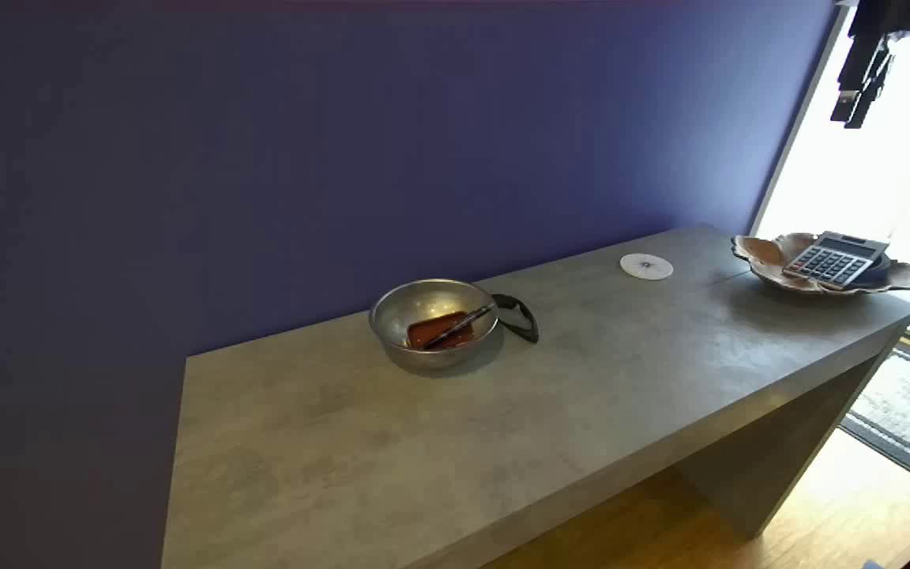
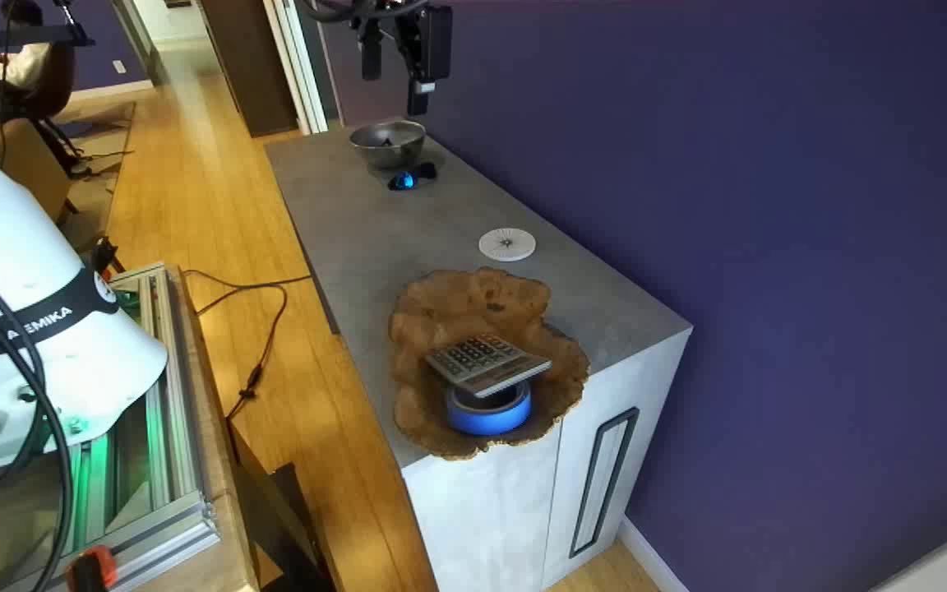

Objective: Pick up the sun glasses and put them in the brown bowl

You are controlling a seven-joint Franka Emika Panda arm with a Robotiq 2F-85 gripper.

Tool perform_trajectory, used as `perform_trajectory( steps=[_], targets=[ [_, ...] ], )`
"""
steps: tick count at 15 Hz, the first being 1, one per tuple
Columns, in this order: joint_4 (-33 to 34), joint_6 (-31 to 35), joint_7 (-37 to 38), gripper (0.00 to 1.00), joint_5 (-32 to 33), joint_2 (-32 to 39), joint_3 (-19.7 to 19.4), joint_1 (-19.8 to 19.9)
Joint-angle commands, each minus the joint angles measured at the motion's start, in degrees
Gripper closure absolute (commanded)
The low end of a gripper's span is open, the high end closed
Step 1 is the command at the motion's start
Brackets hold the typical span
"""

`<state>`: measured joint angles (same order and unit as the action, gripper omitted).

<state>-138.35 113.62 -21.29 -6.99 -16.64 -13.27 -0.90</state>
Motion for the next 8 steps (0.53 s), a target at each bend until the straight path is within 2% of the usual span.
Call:
perform_trajectory(
  steps=[1, 7, 8],
  targets=[
    [0.1, -0.1, -0.4, 0.00, -0.4, 0.1, 1.5, 1.6],
    [0.1, -0.1, -0.4, 0.00, -0.4, 0.1, 1.5, 1.6],
    [-0.3, -0.3, -2.2, 0.00, 0.1, 0.5, 1.9, 0.9]
  ],
)
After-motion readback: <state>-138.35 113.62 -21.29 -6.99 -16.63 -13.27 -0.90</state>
